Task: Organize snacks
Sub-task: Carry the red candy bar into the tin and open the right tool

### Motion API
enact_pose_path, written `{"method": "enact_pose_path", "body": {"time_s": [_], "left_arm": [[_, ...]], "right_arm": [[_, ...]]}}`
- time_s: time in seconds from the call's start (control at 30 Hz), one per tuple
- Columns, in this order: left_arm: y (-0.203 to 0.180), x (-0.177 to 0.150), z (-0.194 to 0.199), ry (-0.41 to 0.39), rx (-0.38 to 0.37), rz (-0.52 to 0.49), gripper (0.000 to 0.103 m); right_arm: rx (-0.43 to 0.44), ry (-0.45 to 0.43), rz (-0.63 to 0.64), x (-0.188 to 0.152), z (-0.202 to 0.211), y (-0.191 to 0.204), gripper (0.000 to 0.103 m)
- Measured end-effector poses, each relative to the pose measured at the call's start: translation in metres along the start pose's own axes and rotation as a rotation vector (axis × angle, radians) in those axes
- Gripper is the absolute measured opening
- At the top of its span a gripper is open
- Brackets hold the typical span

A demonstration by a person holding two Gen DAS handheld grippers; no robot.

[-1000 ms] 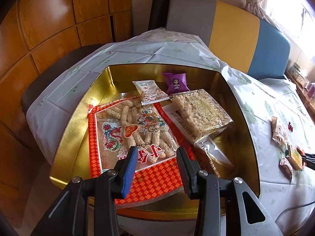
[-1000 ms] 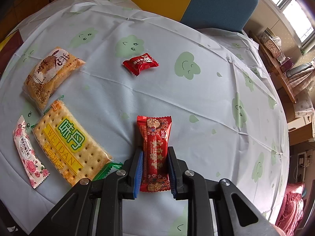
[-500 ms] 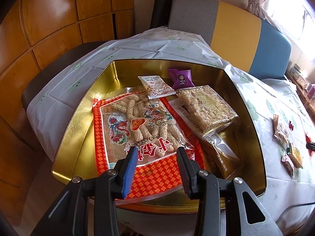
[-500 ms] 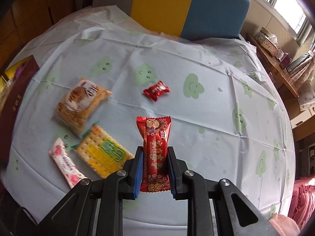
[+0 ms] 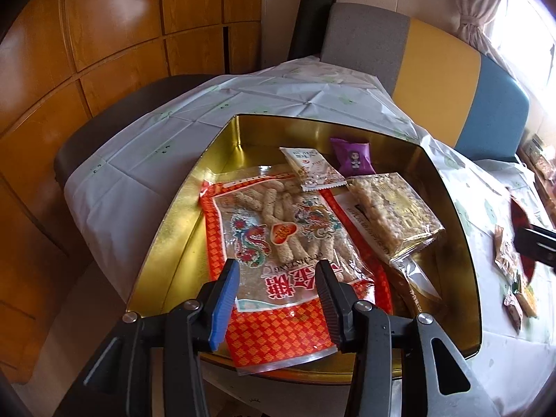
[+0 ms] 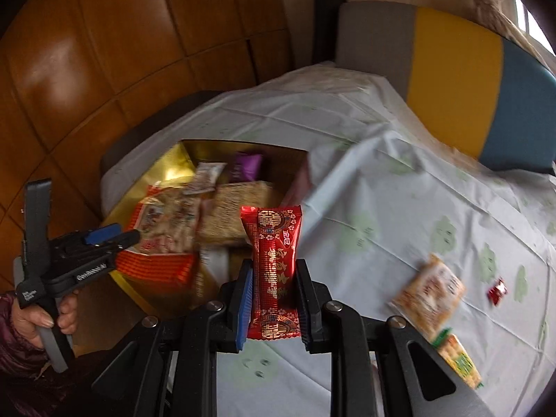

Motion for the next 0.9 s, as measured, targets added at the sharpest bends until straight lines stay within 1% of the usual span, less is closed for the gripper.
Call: {"method": "enact_pose_path", "body": {"time_s": [0.07,0.17,0.3,0.47,0.53,0.6,0.8,0.9], "left_arm": [[0.002,0.000,0.000,0.002,0.003,0.003,0.046],[0.004,0.000,0.001,0.000,0.003,0.003,0.046],[0.005,-0.001,0.001,-0.002,0.003,-0.003,0.046],[0.002,-0.001,0.001,-0.001,-0.004,-0.010,0.046],[0.001,-0.001,0.002,-0.003,-0.005,-0.016,0.046],[0.000,-0.001,0.003,-0.005,-0.005,-0.015,0.046],[-0.005,-0.001,0.007,-0.009,-0.013,-0.027,0.046],[-0.010,-0.001,0.009,-0.013,-0.021,-0.040,0.046]], "right_arm": [[0.048,0.005,0.030,0.004,-0.015,0.028,0.022],[0.114,0.051,0.061,-0.004,-0.043,0.061,0.022],[0.117,0.142,0.123,-0.029,-0.073,0.083,0.025],[0.113,0.198,0.168,-0.054,-0.087,0.090,0.026],[0.111,0.207,0.163,-0.058,-0.089,0.090,0.030],[0.115,0.204,0.150,-0.059,-0.087,0.090,0.032],[0.113,0.181,0.127,-0.061,-0.074,0.084,0.032],[0.104,0.149,0.101,-0.058,-0.060,0.080,0.032]]}}
Point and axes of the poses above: each gripper's, at about its wrist camera, not at the fingertips, and z roughly against the way its jaws point, y to its left, x to its top, the point moved 8 cm from there along -z, roughly the way its jaws point, and after that the axes turned 11 degrees about -y, right-handed, at the moved point
